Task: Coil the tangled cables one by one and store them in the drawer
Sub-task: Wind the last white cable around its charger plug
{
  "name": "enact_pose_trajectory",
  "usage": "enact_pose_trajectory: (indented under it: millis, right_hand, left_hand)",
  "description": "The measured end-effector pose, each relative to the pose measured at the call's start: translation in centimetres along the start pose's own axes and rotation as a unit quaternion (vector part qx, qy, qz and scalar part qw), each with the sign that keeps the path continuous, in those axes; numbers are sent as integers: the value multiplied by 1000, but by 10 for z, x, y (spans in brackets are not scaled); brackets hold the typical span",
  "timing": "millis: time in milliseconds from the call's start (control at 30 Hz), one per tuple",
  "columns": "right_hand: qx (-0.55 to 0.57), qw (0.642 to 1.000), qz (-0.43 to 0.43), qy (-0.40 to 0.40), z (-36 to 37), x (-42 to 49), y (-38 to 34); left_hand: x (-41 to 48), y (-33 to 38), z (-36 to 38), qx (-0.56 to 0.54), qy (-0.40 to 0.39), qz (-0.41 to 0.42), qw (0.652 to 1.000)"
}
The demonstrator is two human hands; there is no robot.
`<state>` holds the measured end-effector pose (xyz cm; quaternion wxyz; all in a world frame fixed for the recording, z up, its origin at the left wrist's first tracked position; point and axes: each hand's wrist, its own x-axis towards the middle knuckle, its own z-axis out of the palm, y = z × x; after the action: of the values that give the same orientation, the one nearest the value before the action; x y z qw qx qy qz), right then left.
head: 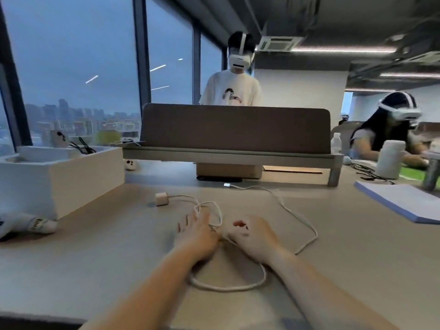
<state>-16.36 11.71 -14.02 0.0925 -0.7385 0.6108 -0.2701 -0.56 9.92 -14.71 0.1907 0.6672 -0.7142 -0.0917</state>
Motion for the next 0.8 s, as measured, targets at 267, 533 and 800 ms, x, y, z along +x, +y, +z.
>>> enact_pose_trajectory:
  millis: [267, 533, 800]
  right_hand:
    - [-124, 992, -13, 16, 8, 32, 34]
    - [-102, 984, 133, 53, 0, 53, 58]
    - [107, 967, 185, 139, -10, 55, 68]
  left_hand:
    - [41, 13, 21, 33, 11, 51, 998]
    - [76, -4, 25, -337, 93, -16, 937]
    - [81, -18, 6, -418, 151, -101, 890]
